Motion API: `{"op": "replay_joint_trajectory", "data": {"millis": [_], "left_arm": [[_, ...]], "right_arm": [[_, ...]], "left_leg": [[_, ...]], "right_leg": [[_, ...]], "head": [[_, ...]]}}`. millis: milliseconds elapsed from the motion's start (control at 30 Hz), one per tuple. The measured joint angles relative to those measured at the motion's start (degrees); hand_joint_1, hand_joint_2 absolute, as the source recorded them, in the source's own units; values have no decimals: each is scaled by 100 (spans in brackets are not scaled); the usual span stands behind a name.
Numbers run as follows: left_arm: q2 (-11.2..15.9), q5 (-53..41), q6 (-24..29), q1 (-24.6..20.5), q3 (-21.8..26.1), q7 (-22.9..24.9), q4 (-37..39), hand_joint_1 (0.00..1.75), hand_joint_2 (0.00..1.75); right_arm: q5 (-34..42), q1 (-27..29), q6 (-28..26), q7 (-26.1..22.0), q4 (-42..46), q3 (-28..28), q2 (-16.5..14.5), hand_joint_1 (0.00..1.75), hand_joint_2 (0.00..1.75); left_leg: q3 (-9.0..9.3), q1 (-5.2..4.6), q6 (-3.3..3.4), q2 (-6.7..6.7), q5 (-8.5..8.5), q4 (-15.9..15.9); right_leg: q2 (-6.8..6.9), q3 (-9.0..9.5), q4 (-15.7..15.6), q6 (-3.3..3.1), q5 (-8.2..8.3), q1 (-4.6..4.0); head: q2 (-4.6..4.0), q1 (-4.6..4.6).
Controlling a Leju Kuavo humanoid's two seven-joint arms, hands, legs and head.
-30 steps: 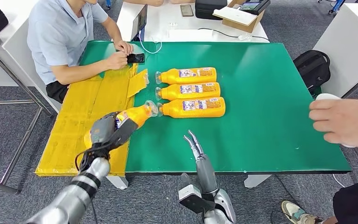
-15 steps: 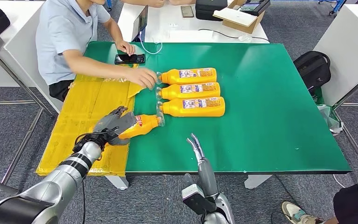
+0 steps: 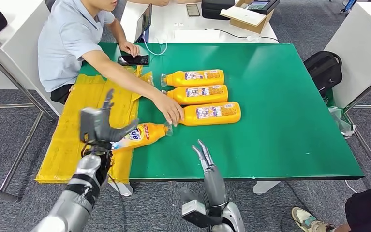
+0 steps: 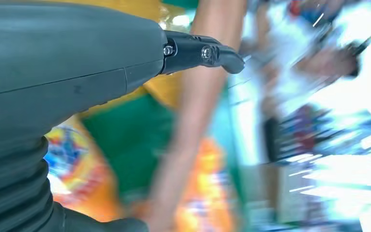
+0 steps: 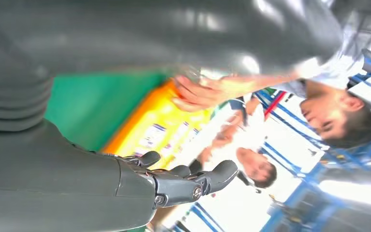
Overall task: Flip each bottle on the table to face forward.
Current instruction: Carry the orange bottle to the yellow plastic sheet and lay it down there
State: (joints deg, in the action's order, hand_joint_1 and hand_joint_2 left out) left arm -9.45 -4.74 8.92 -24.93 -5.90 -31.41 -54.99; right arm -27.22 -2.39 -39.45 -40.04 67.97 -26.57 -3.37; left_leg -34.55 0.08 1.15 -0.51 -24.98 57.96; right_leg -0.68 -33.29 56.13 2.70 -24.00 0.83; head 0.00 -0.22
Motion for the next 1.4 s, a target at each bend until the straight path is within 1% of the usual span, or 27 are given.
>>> {"op": "replay_joint_trajectory", "data": {"millis": [67,133,200,267,300,367,500,633,767,900,1033,1167,1267,1300,1333,1400], "left_arm": [[-99,650,-21,395,28,-130,-755,0,175],[-159,1284,-155,771,31,-32,-1442,0,175],[-197,1905,-391,1141,26,238,-2034,0,175],[-221,2354,-651,1505,9,538,-2515,0,175],[-230,2468,-760,1680,-11,644,-2695,0,175],[-246,2526,-883,1989,-85,753,-2954,0,175],[-262,2116,-735,2340,-312,705,-3163,0,175],[-262,1733,-557,2489,-563,615,-3187,0,175],[-262,1516,-469,2507,-778,525,-3193,0,175],[-262,1370,-401,2481,-968,454,-3193,0,175],[-259,1274,-280,2413,-1094,403,-3166,0,175],[-259,1230,-222,2357,-1161,352,-3135,0,175],[-259,1178,-157,2325,-1211,340,-3094,0,175],[-259,1147,-119,2311,-1225,342,-3076,0,175],[-258,1108,-74,2293,-1234,348,-3056,0,175],[-253,1017,31,2245,-1239,377,-3003,0,175]], "right_arm": [[-670,28,-16,11,33,279,-40,0,175],[-1338,22,-21,145,42,586,-46,0,175],[-2033,-15,-16,649,-16,873,34,0,175],[-2616,-89,-14,1340,-149,1084,212,0,175],[-2836,-134,-17,1623,-239,1170,318,0,175],[-3213,-235,-23,1998,-424,1350,518,0,175],[-3811,-485,10,2419,-829,1590,795,0,175],[-4003,-816,165,2653,-1326,1651,937,0,175],[-4086,-1222,256,2688,-1897,1656,979,0,175],[-4167,-1679,365,2672,-2469,1633,958,0,175],[-4463,-2113,450,2800,-3022,1508,913,0,175],[-4637,-2417,454,2913,-3419,1368,850,0,175],[-4571,-2591,590,2956,-3659,1310,779,2,175],[-4520,-2642,685,2969,-3730,1304,753,23,175],[-4464,-2694,816,2981,-3798,1301,731,66,175],[-4344,-2799,1326,3048,-3942,1299,692,152,175]], "left_leg": [[-7,0,-1,-2,-1,0],[-10,1,-2,-3,-2,0],[-10,0,-1,-4,-3,0],[-10,-3,-1,-7,-2,0],[-10,-5,0,-8,-2,0],[-11,-13,1,-8,-1,0],[-10,-17,3,-7,0,0],[-10,-15,4,-7,1,0],[-6,-13,4,-3,2,0],[-4,-13,7,-4,4,0],[1,-14,9,-3,6,0],[5,-14,11,-4,7,0],[11,-14,11,-1,7,0],[14,-14,11,1,7,0],[18,-13,11,2,6,0],[32,-13,9,8,3,0]], "right_leg": [[1,-6,-1,0,-1,-1],[2,-7,-1,0,-3,-1],[2,-7,-3,-1,-3,0],[3,-6,-5,0,-3,4],[3,-6,-5,0,-2,7],[3,-6,-6,2,-1,14],[3,-6,-6,4,1,16],[3,-6,-4,4,1,14],[2,-5,-3,3,1,13],[3,-1,-3,3,1,13],[2,5,-4,5,3,14],[2,8,-4,7,5,14],[2,10,-4,7,5,13],[2,12,-4,6,5,13],[2,14,-5,6,5,13],[-4,23,-6,6,5,12]], "head": [[0,0],[0,1],[0,1],[0,1],[0,1],[0,1],[0,0],[0,0],[0,0],[0,-1],[0,0],[0,0],[0,0],[0,0],[0,0],[0,0]]}}
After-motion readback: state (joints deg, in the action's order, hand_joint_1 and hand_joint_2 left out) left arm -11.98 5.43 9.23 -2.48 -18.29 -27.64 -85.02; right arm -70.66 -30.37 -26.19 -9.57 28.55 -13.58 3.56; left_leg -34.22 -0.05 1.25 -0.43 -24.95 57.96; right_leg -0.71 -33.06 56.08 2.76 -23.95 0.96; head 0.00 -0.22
